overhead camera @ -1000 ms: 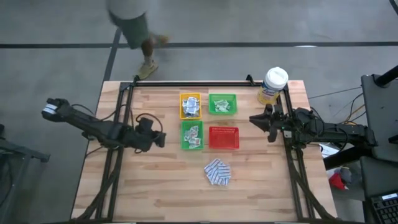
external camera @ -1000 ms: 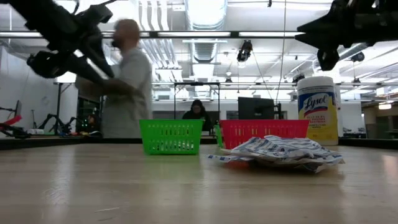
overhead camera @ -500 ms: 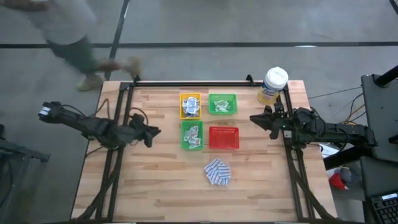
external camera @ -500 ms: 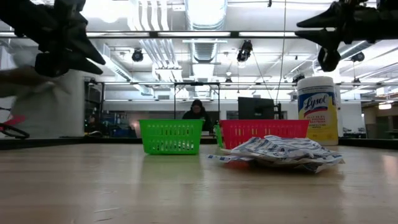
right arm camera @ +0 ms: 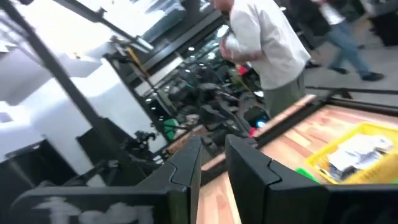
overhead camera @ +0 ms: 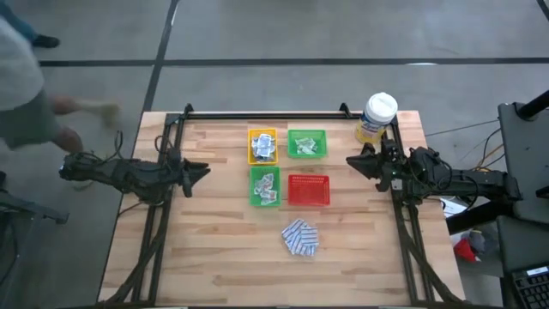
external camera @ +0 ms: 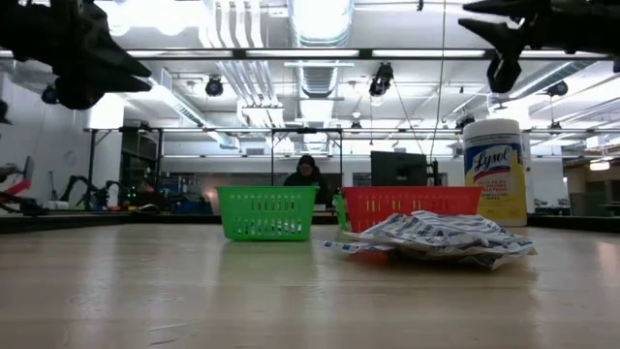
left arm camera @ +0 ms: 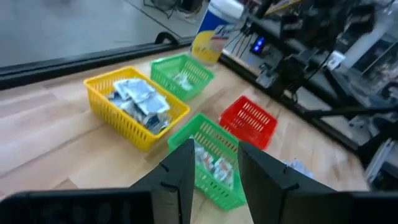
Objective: Pick & Place First Aid Supplies
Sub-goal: Put the blue bandage pack into the red bin
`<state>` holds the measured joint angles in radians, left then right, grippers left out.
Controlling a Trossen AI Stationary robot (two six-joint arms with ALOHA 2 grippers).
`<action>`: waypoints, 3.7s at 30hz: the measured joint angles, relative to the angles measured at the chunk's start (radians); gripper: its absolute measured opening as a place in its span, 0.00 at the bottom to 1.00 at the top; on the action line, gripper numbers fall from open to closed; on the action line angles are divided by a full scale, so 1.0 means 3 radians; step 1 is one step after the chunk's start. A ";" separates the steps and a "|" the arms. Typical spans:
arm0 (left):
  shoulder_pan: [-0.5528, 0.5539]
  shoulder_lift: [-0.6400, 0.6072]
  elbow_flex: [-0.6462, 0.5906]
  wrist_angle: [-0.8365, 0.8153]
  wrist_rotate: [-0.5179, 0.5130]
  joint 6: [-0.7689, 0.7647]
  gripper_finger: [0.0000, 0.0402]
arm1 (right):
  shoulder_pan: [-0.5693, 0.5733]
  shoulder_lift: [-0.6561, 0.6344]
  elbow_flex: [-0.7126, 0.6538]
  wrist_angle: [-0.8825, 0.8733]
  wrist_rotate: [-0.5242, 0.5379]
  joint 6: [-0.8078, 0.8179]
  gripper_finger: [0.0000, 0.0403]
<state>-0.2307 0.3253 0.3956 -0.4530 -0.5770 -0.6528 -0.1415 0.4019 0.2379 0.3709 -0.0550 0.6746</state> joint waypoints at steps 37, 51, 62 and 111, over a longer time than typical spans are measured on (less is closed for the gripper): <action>-0.0001 -0.0851 -0.0888 0.0751 0.0641 0.0741 0.29 | 0.0921 0.1755 0.2061 -0.2209 -0.0545 -0.0540 0.17; -0.0001 -0.1084 -0.1041 0.0863 0.1146 0.0964 0.29 | 0.1299 0.2626 0.2669 -0.2823 -0.0510 -0.0072 0.17; -0.0002 -0.1084 -0.1050 0.0868 0.1198 0.1075 0.29 | 0.1378 0.3319 0.3169 -0.3392 -0.0518 0.0052 0.17; -0.0001 -0.1085 -0.1059 0.0865 0.1198 0.1091 0.29 | 0.1399 0.4622 0.3146 -0.3745 -0.0069 0.0212 0.40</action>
<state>-0.2310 -0.0002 0.0780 -0.1936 -0.2176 -0.3256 0.2782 1.7886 1.1815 -0.7525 -0.0757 0.7383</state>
